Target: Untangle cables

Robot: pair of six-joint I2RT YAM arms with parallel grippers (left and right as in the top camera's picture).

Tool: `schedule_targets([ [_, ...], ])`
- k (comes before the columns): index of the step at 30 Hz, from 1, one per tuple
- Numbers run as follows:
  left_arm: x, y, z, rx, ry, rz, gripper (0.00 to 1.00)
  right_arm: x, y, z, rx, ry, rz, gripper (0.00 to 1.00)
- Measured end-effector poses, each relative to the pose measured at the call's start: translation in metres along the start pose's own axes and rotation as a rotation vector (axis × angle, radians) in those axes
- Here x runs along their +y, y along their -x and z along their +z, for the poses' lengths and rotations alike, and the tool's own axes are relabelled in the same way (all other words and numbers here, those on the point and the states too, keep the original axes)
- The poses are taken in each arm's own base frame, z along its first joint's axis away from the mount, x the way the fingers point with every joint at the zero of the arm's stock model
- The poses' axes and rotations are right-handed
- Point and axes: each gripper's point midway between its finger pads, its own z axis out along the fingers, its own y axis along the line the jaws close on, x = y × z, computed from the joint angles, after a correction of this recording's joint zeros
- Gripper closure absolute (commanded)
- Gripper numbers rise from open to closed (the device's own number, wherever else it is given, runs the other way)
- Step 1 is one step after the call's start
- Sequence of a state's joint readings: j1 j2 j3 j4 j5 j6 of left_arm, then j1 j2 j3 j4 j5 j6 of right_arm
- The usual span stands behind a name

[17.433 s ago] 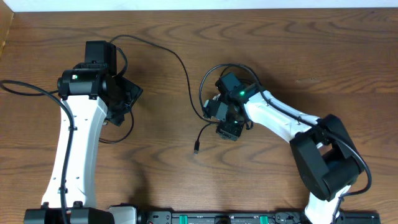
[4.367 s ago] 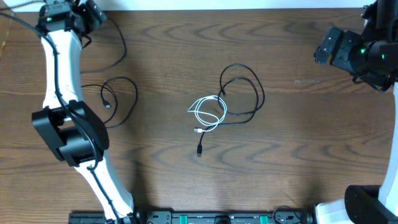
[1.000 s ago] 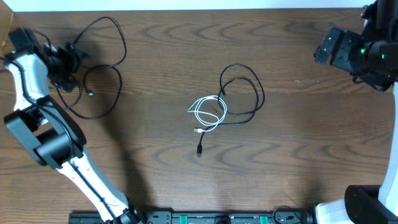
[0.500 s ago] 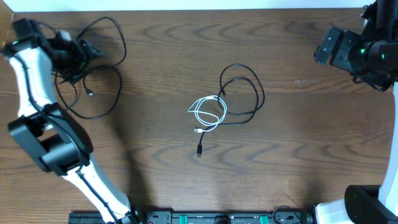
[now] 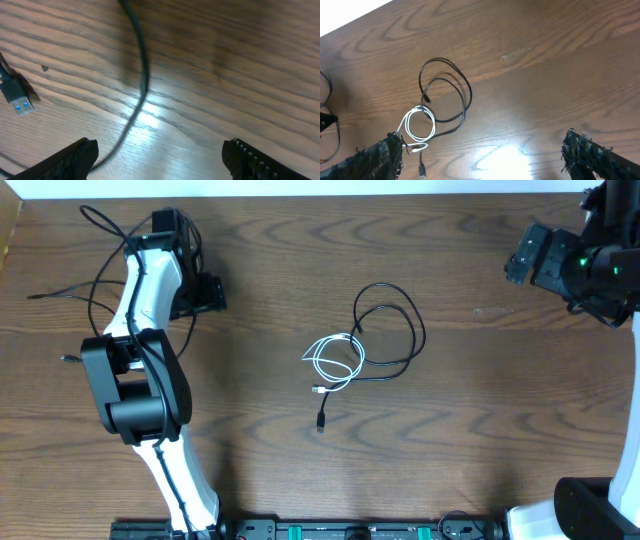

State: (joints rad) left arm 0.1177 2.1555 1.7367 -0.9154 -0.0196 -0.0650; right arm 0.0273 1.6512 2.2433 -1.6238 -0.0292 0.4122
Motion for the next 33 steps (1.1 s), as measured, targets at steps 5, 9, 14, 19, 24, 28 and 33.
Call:
schedule_targets([
  [5, 0.019, -0.004, 0.011, 0.014, 0.044, -0.011, 0.21, 0.0, 0.0, 0.0, 0.0, 0.0, 0.0, 0.01],
  [9, 0.033, -0.003, 0.013, 0.02, 0.014, -0.029, 0.25, 0.0, 0.0, 0.0, 0.0, 0.0, 0.0, 0.01],
  [14, 0.027, -0.007, 0.02, 0.045, -0.097, 0.01, 0.27, 0.0, 0.0, 0.0, 0.0, 0.0, 0.0, 0.01],
  [19, 0.019, -0.011, 0.033, 0.07, -0.13, 0.066, 0.31, 0.0, 0.0, 0.0, 0.0, 0.0, 0.0, 0.01],
  [24, 0.024, -0.012, 0.044, 0.081, -0.095, 0.081, 0.41, 0.0, 0.0, 0.0, 0.0, 0.0, 0.0, 0.01],
  [28, 0.03, -0.007, 0.045, 0.064, -0.063, 0.097, 0.46, 0.0, 0.0, 0.0, 0.0, 0.0, 0.0, 0.01],
  [33, 0.031, -0.005, 0.048, 0.049, -0.05, 0.099, 0.48, 0.0, 0.0, 0.0, 0.0, 0.0, 0.0, 0.01],
])
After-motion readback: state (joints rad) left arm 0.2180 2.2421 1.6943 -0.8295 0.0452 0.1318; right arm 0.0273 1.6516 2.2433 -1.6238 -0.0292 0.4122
